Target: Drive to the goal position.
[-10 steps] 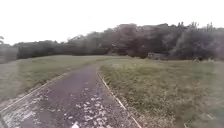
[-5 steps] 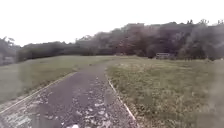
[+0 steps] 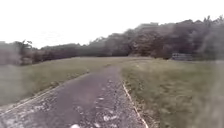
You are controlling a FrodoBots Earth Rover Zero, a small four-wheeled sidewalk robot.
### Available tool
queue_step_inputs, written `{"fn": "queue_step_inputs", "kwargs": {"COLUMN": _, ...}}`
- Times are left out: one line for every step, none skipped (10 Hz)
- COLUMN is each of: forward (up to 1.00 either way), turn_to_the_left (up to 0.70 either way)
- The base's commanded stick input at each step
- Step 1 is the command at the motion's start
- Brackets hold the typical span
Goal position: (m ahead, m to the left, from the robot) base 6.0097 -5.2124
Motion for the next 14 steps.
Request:
{"fn": "queue_step_inputs", "kwargs": {"forward": 0.7, "turn_to_the_left": 0.02}}
{"fn": "queue_step_inputs", "kwargs": {"forward": 0.7, "turn_to_the_left": 0.02}}
{"fn": "queue_step_inputs", "kwargs": {"forward": 0.7, "turn_to_the_left": 0.02}}
{"fn": "queue_step_inputs", "kwargs": {"forward": 0.7, "turn_to_the_left": 0.02}}
{"fn": "queue_step_inputs", "kwargs": {"forward": 0.7, "turn_to_the_left": 0.02}}
{"fn": "queue_step_inputs", "kwargs": {"forward": 0.7, "turn_to_the_left": 0.02}}
{"fn": "queue_step_inputs", "kwargs": {"forward": 0.7, "turn_to_the_left": 0.02}}
{"fn": "queue_step_inputs", "kwargs": {"forward": 0.7, "turn_to_the_left": 0.07}}
{"fn": "queue_step_inputs", "kwargs": {"forward": 0.7, "turn_to_the_left": 0.35}}
{"fn": "queue_step_inputs", "kwargs": {"forward": 0.7, "turn_to_the_left": 0.35}}
{"fn": "queue_step_inputs", "kwargs": {"forward": 0.7, "turn_to_the_left": 0.35}}
{"fn": "queue_step_inputs", "kwargs": {"forward": 0.7, "turn_to_the_left": 0.24}}
{"fn": "queue_step_inputs", "kwargs": {"forward": 0.7, "turn_to_the_left": 0.09}}
{"fn": "queue_step_inputs", "kwargs": {"forward": 0.7, "turn_to_the_left": 0.01}}
